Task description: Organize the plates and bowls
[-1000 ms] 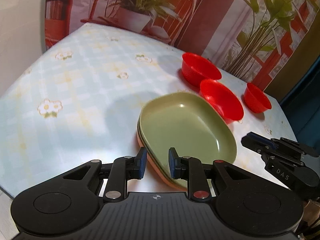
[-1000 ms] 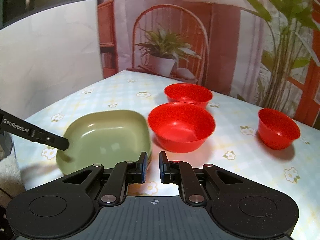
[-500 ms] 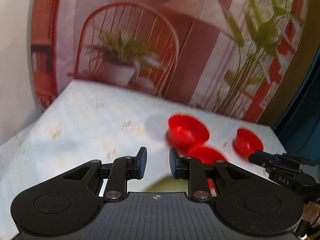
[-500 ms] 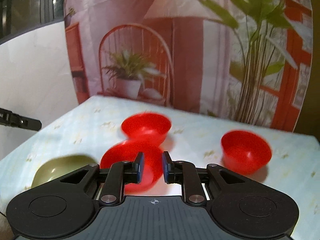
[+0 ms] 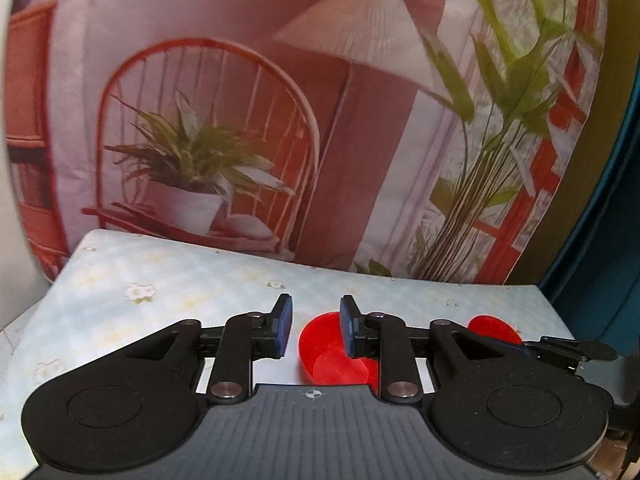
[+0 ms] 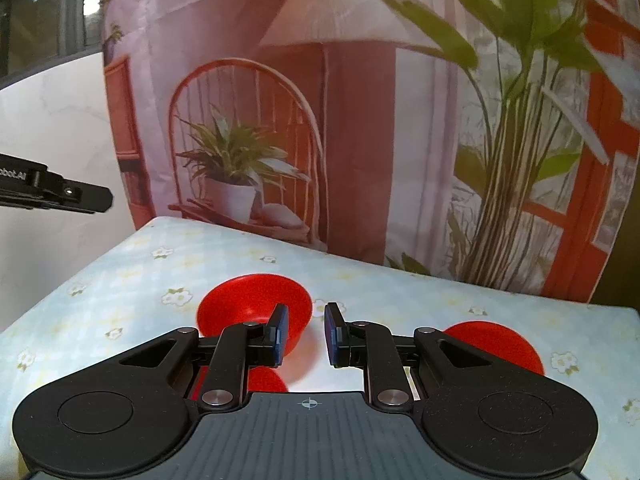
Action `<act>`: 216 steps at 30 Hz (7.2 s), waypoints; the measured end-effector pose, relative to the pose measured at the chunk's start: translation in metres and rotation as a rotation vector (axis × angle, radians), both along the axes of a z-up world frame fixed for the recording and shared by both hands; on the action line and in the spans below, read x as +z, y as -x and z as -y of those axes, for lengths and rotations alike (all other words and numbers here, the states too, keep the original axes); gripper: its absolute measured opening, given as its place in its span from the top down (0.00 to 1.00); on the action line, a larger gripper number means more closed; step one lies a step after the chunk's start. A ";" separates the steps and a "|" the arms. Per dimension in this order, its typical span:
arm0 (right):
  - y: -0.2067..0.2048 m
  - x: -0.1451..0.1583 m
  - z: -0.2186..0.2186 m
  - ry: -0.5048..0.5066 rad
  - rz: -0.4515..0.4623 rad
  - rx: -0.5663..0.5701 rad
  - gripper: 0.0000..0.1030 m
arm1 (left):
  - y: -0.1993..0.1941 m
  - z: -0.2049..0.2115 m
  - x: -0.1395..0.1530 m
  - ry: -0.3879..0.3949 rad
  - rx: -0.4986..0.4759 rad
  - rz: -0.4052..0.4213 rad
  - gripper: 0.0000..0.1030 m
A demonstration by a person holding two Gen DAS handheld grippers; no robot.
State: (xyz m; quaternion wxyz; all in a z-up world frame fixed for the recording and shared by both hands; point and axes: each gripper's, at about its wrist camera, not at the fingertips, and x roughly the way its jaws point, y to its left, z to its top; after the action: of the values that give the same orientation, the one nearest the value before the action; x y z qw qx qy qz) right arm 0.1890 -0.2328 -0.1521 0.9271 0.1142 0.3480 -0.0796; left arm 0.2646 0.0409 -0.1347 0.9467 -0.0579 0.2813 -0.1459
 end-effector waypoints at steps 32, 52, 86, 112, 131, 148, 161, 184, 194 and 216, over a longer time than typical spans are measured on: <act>-0.063 -0.082 0.012 -0.210 -0.077 -0.052 0.87 | -0.065 0.017 -0.086 -0.004 -0.088 -0.223 0.83; -0.005 -0.029 -0.003 -0.190 0.023 -0.061 0.87 | 0.000 0.030 -0.039 -0.074 -0.151 -0.178 0.82; 0.049 -0.052 -0.027 -0.197 -0.043 -0.061 0.87 | 0.032 0.039 -0.068 -0.147 -0.204 -0.279 0.81; 0.081 -0.060 0.030 -0.082 0.037 -0.197 0.82 | 0.024 0.064 -0.041 -0.094 -0.140 -0.207 0.70; 0.113 -0.110 0.123 -0.154 0.120 -0.450 0.76 | 0.001 0.134 -0.035 -0.136 -0.155 -0.164 0.66; 0.127 -0.126 0.129 -0.249 0.183 -0.428 0.88 | -0.010 0.199 -0.060 -0.196 -0.301 -0.202 0.66; 0.128 -0.128 0.129 -0.276 0.202 -0.407 0.91 | -0.026 0.222 -0.079 -0.246 -0.308 -0.224 0.66; 0.127 -0.129 0.128 -0.279 0.195 -0.406 0.91 | -0.013 0.228 -0.077 -0.286 -0.338 -0.194 0.77; 0.128 -0.105 0.110 -0.263 0.185 -0.397 0.91 | 0.005 0.201 -0.048 -0.241 -0.377 -0.176 0.77; 0.068 -0.017 -0.001 -0.178 0.158 -0.173 0.89 | 0.028 0.055 0.007 -0.085 -0.262 -0.197 0.77</act>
State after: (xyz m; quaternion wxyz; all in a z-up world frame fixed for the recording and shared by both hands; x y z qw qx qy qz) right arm 0.1212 -0.2320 -0.1692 0.9275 0.2314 0.2687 -0.1188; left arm 0.2366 -0.0136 -0.1275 0.8890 0.0056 0.3837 -0.2498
